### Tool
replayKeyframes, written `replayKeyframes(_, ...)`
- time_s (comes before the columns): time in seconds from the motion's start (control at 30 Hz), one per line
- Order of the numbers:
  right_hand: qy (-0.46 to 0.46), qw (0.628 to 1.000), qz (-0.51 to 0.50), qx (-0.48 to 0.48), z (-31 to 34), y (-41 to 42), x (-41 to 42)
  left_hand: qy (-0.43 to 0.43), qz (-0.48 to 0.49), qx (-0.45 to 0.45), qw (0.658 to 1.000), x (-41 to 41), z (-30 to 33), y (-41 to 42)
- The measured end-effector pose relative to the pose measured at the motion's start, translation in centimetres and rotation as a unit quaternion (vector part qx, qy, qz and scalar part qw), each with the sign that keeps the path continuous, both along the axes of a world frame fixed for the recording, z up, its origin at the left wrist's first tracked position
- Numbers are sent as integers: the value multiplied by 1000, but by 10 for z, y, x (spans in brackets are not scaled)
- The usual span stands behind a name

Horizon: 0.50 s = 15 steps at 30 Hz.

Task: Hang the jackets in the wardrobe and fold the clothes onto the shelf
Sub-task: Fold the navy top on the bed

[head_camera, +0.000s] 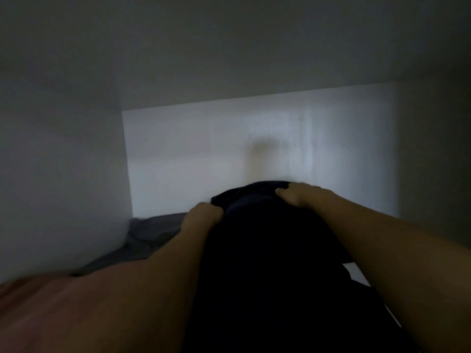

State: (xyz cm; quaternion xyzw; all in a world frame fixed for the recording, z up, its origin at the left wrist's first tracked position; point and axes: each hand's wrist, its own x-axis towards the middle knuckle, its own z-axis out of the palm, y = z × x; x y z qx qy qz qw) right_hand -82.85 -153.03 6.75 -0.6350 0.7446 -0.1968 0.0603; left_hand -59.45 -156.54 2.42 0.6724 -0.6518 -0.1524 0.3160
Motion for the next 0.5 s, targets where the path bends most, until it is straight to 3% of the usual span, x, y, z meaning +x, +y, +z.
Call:
replayKeyframes(0.3,105,984,80,-117,17,112,86,-141,-30,-179,973,64,29,117)
replayKeyframes(0.5,78,977,113,-164,21,207,169,-172,-8,-217,961,148,36,225)
